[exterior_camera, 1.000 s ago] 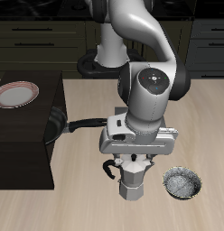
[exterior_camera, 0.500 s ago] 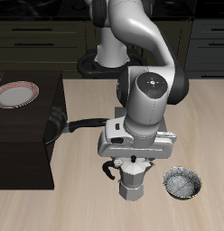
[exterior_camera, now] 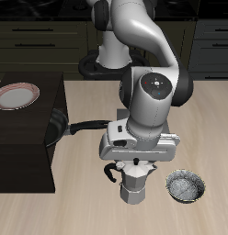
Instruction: Place the moka pot on the stove
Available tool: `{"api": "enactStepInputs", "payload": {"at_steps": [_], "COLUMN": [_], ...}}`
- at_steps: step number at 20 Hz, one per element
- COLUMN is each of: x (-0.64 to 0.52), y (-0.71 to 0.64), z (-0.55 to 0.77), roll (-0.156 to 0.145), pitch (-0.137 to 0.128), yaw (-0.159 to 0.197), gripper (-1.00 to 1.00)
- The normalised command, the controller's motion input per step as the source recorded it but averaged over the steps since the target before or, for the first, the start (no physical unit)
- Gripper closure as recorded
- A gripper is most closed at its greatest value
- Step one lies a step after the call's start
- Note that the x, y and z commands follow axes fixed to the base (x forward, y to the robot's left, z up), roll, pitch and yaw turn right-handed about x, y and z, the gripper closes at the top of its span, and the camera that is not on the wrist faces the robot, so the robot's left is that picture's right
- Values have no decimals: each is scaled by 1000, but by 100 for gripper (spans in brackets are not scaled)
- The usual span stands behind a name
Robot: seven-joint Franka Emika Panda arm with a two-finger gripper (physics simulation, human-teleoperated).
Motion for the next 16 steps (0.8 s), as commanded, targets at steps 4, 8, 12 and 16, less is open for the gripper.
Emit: {"api": "enactStepInputs", "payload": {"at_steps": [4,8,12,16], "x": [5,-98,-339,-255], "y": [-4,38,133,55], "z": [85,273,298,147], "roll": [-19,0,40,22], "pitch": [-32,-46,-69,-60], "yaw": [16,-13,-25,44], "gripper": [100,100,100,100]}}
